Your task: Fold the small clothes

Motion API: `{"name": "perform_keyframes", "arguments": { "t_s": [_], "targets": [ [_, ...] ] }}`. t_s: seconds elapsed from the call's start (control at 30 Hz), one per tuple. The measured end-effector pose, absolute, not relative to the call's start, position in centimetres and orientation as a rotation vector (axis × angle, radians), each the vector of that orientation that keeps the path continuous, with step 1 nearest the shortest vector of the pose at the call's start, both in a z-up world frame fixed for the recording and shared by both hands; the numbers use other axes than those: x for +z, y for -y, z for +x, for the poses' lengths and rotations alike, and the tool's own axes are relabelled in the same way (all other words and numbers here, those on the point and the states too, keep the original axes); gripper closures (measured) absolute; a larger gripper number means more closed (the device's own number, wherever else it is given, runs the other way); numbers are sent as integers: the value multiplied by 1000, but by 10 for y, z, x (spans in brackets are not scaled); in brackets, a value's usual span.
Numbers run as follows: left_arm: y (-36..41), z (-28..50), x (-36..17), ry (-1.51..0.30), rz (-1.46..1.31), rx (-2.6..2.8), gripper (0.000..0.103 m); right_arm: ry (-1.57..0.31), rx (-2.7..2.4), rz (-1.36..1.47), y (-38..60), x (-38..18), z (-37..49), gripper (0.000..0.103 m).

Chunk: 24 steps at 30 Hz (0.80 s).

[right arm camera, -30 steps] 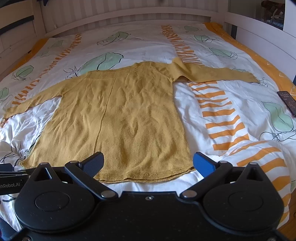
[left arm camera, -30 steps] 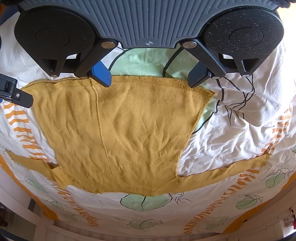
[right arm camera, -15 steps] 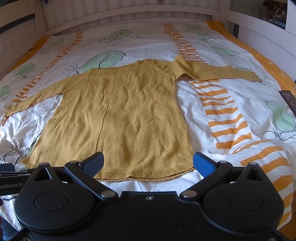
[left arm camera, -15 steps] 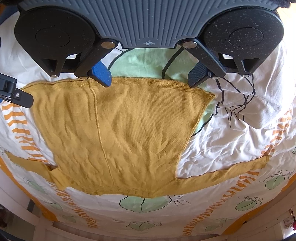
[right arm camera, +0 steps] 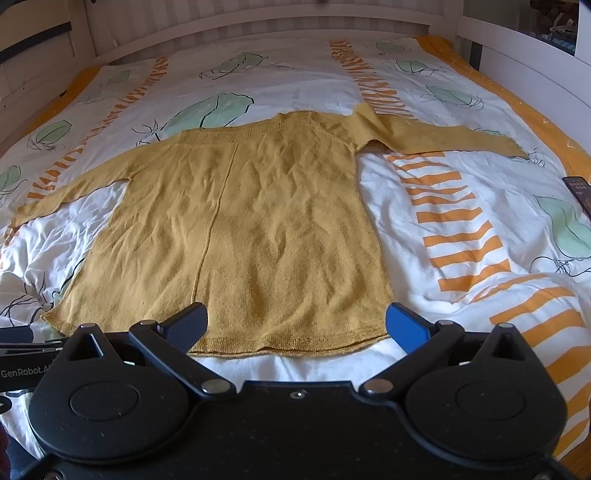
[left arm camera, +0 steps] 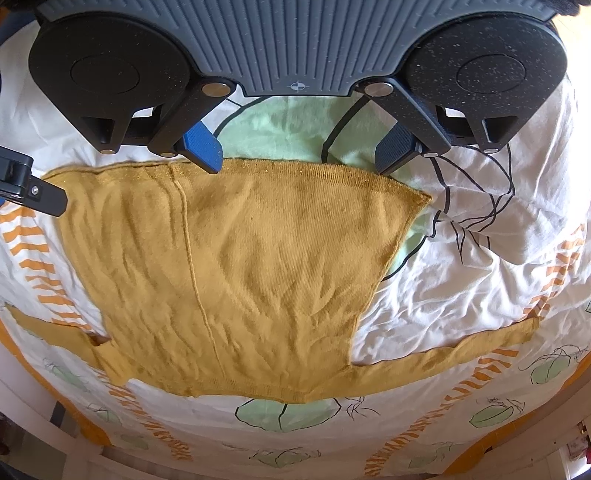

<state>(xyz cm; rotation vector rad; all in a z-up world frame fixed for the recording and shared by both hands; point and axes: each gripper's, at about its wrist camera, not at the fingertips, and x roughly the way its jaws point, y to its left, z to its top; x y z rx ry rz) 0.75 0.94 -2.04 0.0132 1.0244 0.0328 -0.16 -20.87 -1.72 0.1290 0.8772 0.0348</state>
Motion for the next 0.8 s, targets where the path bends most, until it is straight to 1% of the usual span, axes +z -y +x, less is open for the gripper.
{"name": "perform_keyframes", "arguments": {
  "t_s": [0.4,0.6,0.8],
  "targets": [
    [-12,22,-31,-1050,13,37,13,-922,49,130,205,-32,13,1],
    [-17,39,-34,-1031,8,19,14,-940,72,170,210,-41,33,1],
    [-22,73,-32,-981,16,10,14,-913,88,171,223,-43,66,1]
  ]
}}
